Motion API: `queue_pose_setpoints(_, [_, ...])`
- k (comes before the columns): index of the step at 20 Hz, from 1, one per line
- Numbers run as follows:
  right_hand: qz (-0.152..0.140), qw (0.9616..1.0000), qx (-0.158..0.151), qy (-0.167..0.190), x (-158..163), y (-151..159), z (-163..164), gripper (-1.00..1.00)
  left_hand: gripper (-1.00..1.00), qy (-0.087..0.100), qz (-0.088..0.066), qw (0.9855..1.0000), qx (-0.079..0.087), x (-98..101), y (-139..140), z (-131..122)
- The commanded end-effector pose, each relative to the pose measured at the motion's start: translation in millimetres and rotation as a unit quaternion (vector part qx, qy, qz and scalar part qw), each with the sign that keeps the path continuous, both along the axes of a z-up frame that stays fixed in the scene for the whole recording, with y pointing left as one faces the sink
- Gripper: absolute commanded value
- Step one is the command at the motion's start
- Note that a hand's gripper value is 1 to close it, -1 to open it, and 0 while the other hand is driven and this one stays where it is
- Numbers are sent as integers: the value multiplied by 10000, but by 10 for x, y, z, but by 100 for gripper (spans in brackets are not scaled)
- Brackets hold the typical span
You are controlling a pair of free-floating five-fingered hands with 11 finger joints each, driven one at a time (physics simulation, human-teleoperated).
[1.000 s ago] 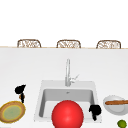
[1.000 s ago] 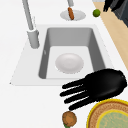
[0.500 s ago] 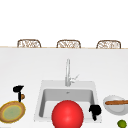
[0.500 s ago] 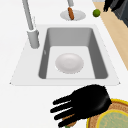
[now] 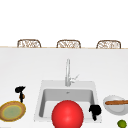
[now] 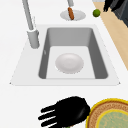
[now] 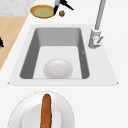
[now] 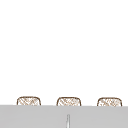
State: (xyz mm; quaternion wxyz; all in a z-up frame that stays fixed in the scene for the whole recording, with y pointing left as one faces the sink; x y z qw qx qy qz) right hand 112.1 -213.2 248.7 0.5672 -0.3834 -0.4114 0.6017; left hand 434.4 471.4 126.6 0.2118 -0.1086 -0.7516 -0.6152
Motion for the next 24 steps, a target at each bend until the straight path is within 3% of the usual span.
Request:
queue_pose_setpoints(1, [0, 10000, 0, 0, 0, 0, 0, 0, -100, 18, -182, 9998, -29, 122, 178, -198])
queue_pose_setpoints(5, [0, 10000, 0, 0, 0, 0, 0, 0, -100, 316, -213, 9985, -396, 244, 199, -208])
queue_pose_setpoints(9, [0, 10000, 0, 0, 0, 0, 0, 0, -100, 722, -408, 9945, -636, 281, 352, -204])
queue_pose_setpoints(10, [0, 10000, 0, 0, 0, 0, 0, 0, 100, 809, -441, 9931, -722, 275, 371, -175])
queue_pose_setpoints(11, [0, 10000, 0, 0, 0, 0, 0, 0, 100, 900, -520, 9917, -761, 263, 432, -160])
queue_pose_setpoints(13, [0, 10000, 0, 0, 0, 0, 0, 0, 100, 912, -439, 9923, -716, 265, 474, -173])
queue_pose_setpoints(15, [0, 10000, 0, 0, 0, 0, 0, 0, 100, 1025, -450, 9908, -763, 250, 526, -187])
queue_pose_setpoints(16, [0, 10000, 0, 0, 0, 0, 0, 0, 100, 905, -459, 9913, -840, 252, 551, -191])
queue_pose_setpoints(19, [0, 10000, 0, 0, 0, 0, 0, 0, 100, 891, -474, 9900, -985, 317, 634, -207])
queue_pose_setpoints(21, [0, 10000, 0, 0, 0, 0, 0, 0, 100, 705, -441, 9907, -1078, 297, 560, -179])
queue_pose_setpoints(22, [0, 10000, 0, 0, 0, 0, 0, 0, 100, 715, -404, 9907, -1085, 299, 527, -158])
queue_pose_setpoints(24, [0, 10000, 0, 0, 0, 0, 0, 0, 100, 641, -428, 9921, -988, 345, 409, -15])
